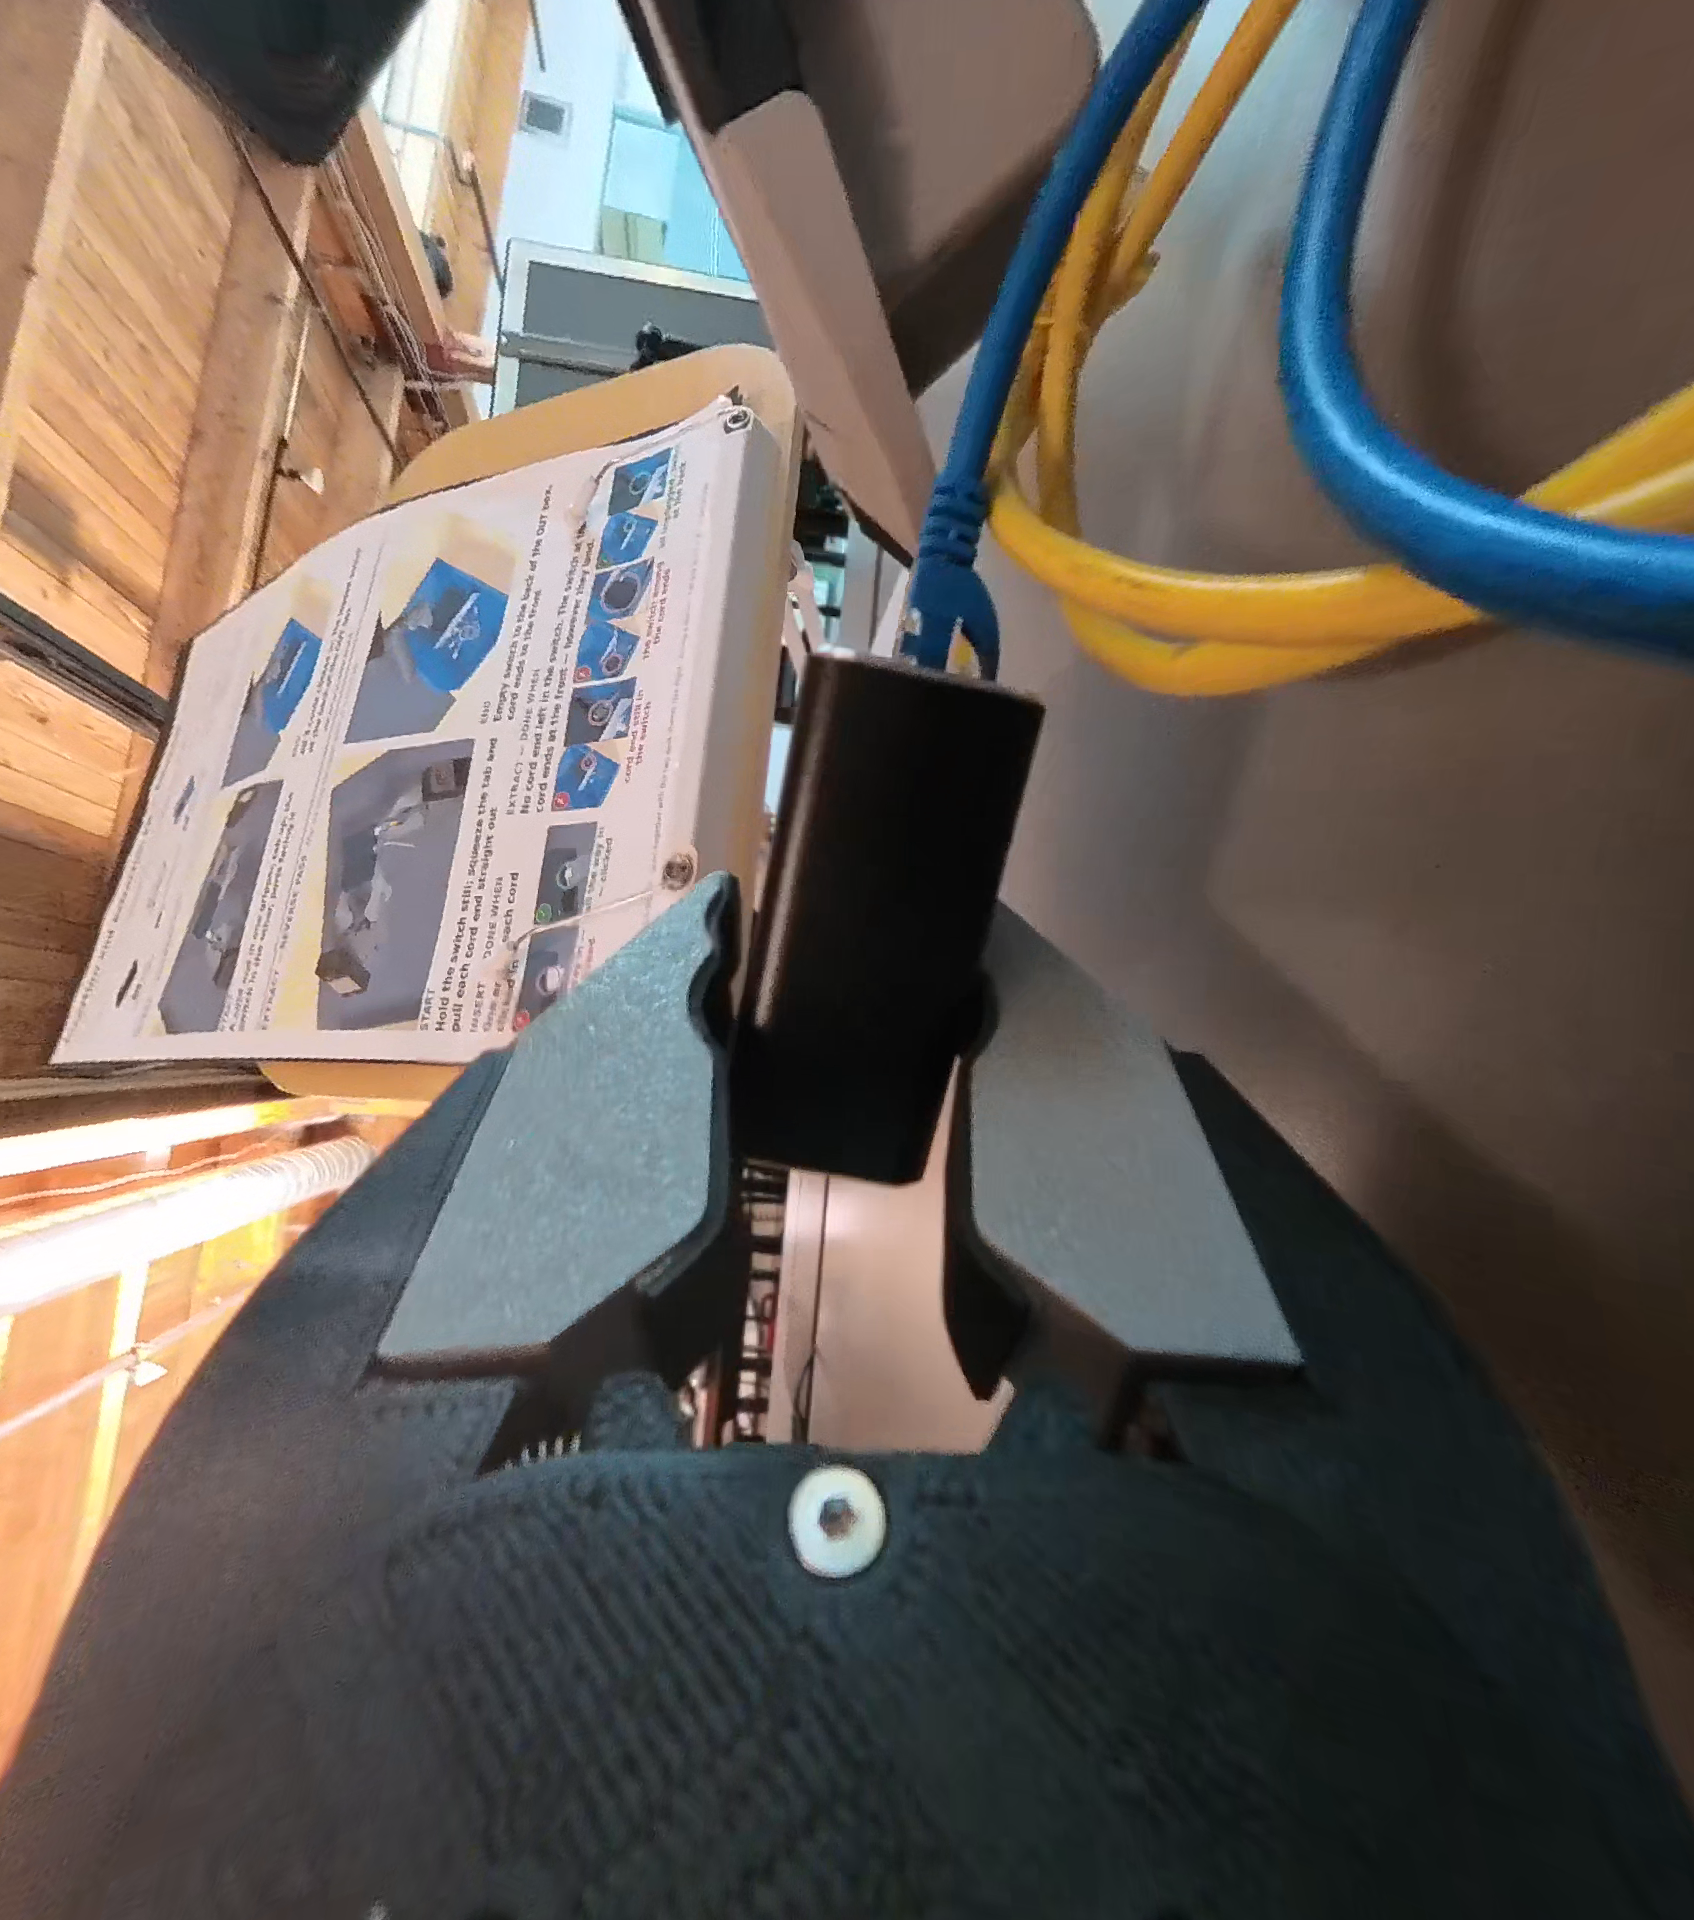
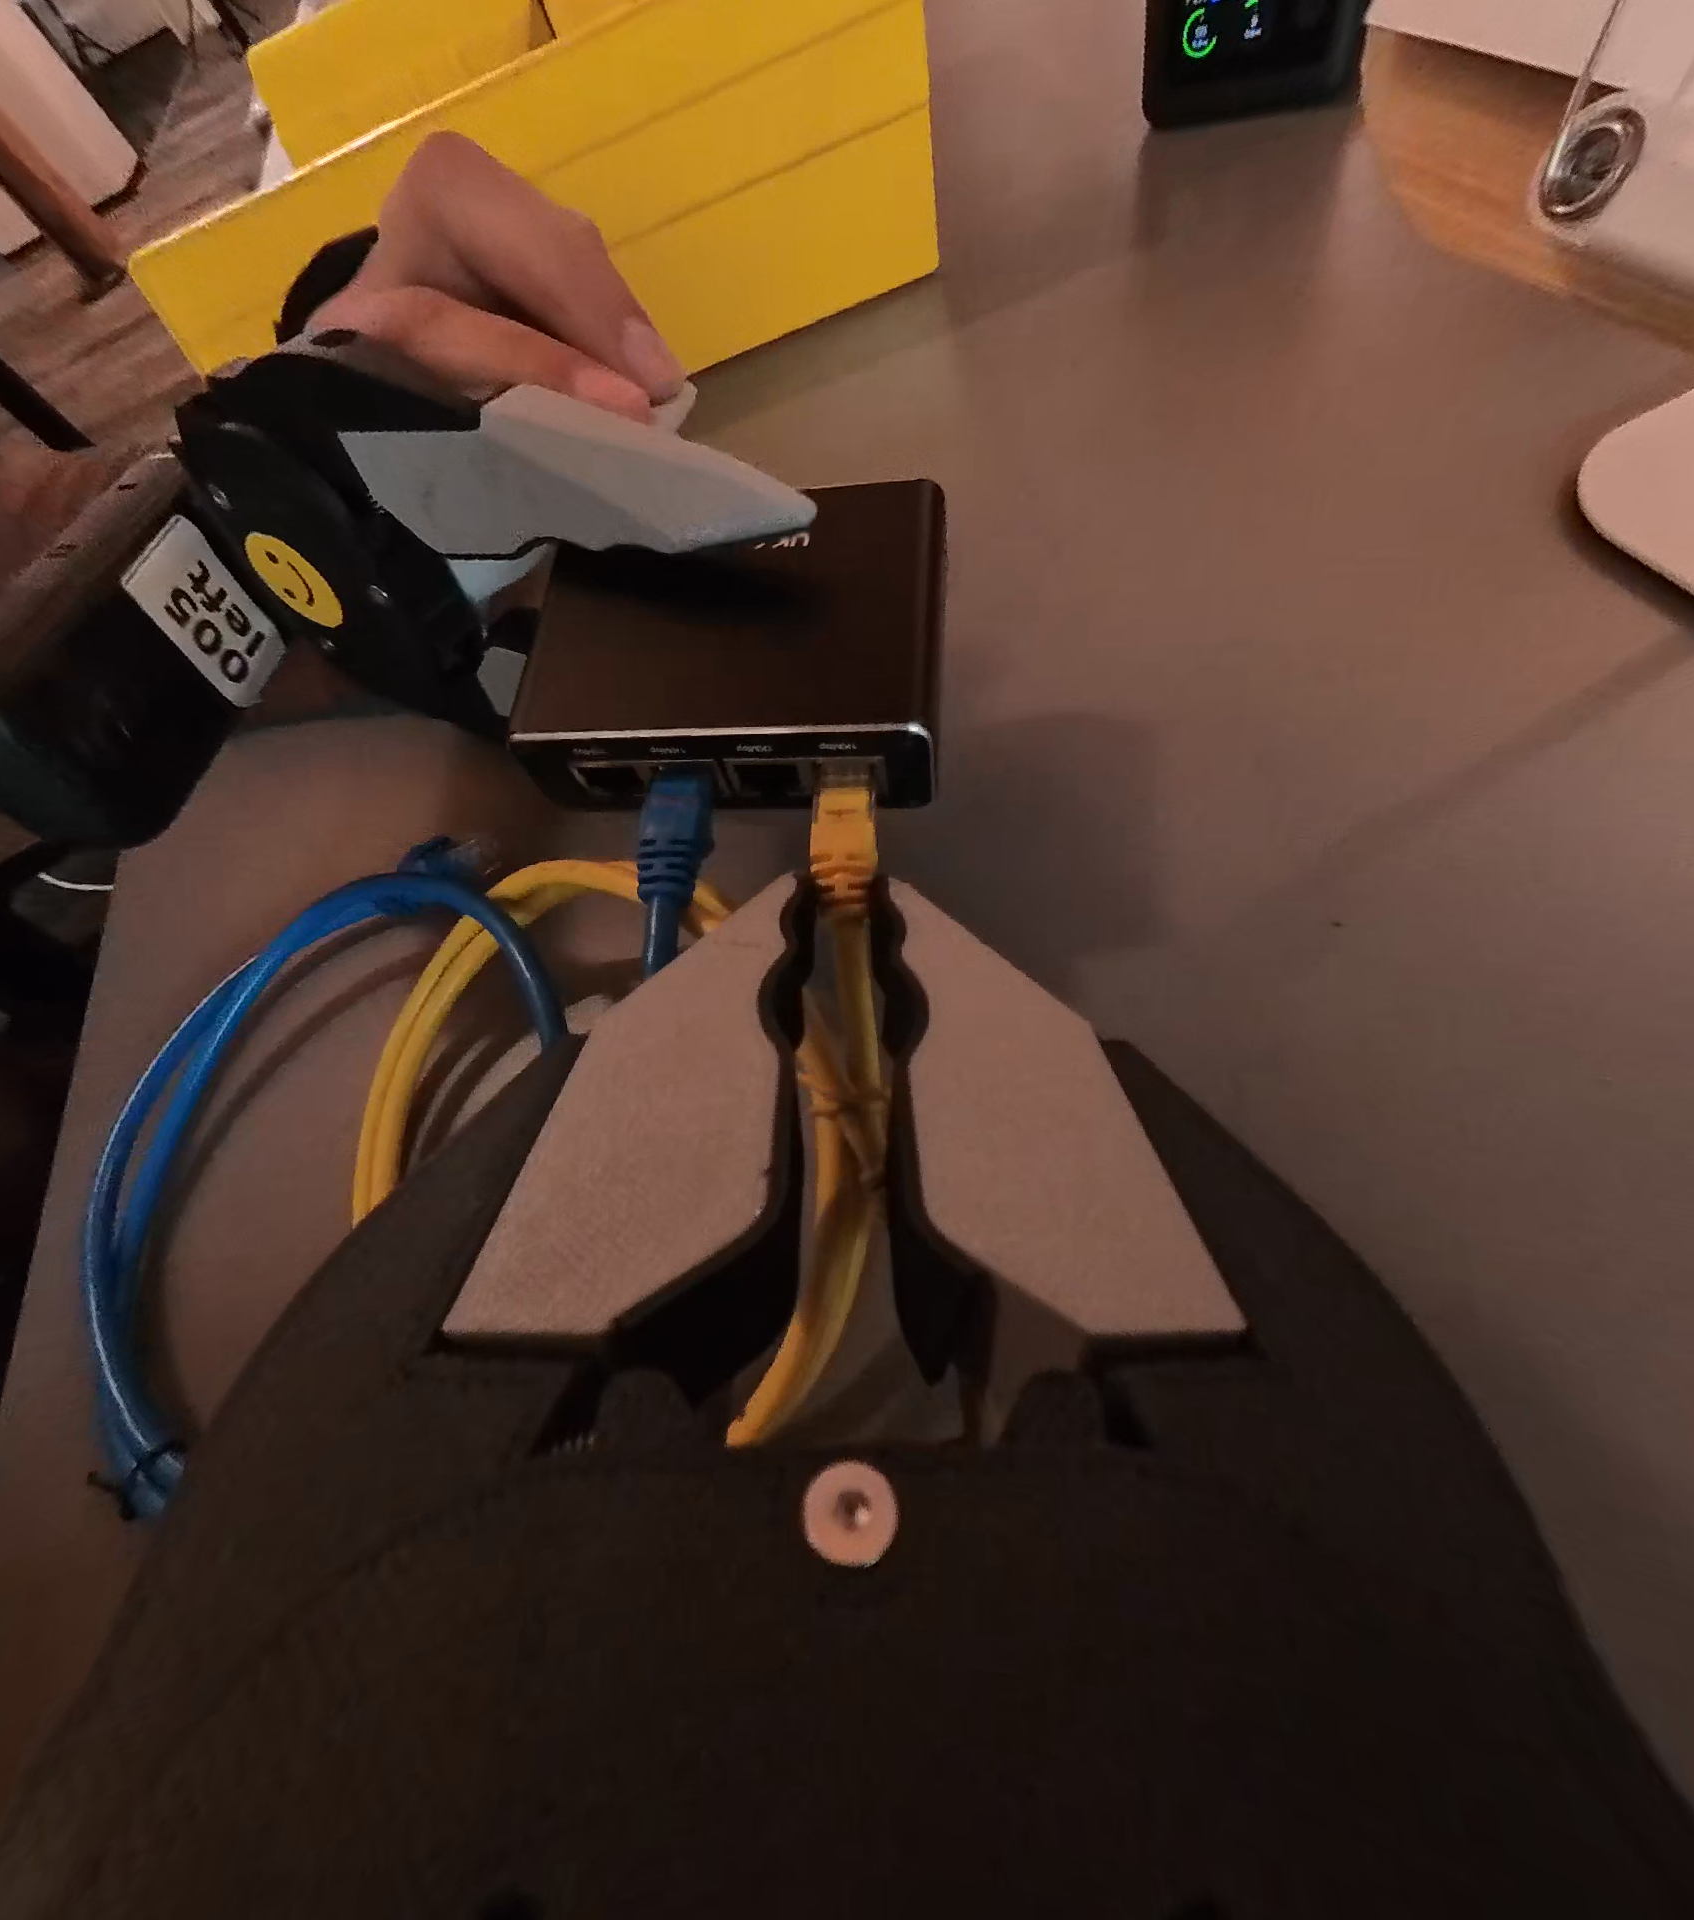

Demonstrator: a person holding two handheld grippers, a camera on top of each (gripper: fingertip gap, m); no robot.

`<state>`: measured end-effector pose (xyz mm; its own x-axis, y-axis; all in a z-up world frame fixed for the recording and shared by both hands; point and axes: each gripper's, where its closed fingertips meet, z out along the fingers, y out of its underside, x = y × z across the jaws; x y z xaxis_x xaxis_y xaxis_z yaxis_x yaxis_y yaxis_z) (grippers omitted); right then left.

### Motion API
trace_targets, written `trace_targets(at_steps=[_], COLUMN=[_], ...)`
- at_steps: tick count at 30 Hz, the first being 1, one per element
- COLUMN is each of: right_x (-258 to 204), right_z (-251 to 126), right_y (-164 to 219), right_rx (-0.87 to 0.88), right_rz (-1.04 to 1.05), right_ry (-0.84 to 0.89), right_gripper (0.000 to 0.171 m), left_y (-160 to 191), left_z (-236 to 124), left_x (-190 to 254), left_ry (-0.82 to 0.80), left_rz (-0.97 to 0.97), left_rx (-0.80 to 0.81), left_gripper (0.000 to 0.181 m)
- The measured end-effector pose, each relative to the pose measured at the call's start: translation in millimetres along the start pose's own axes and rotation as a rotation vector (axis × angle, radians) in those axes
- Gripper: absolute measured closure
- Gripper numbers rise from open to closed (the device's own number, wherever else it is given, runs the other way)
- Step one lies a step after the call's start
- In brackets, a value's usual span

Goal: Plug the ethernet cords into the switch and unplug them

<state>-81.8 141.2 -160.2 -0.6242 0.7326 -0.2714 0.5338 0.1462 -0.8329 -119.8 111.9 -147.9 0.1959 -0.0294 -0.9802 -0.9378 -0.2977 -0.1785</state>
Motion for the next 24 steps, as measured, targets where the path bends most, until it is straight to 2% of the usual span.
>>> trace_targets(at_steps=[7, 14, 17, 20, 24], right_x=[-3.8, -6.5, -7.3, -11.1, -12.6], right_z=[2.8, 3.4, 5.1, 7.3, 4.8], right_y=[0.6, 1.6, 2.4, 3.9, 4.3], right_rx=[0.017, 0.018, 0.013, 0.004, 0.010], right_rz=[0.014, 0.025, 0.028, 0.024, 0.017], right_ry=[-0.049, -0.079, -0.079, -0.093, -0.109], right_gripper=[0.164, 0.164, 0.164, 0.163, 0.164], left_y=[-3.6, 18.9, 12.3, 0.6, -2.1], left_z=[-4.8, -4.7, -6.5, -5.9, -7.2], left_x=[-0.1, -2.8, -3.2, -2.8, 0.9], left_ry=[0.001, 0.013, 0.010, -0.005, 0.033], left_rz=[0.018, -0.020, -0.032, 0.004, 0.024], left_rx=[0.064, -0.005, 0.022, 0.044, 0.051], left_gripper=[0.141, 0.137, 0.145, 0.140, 0.144])
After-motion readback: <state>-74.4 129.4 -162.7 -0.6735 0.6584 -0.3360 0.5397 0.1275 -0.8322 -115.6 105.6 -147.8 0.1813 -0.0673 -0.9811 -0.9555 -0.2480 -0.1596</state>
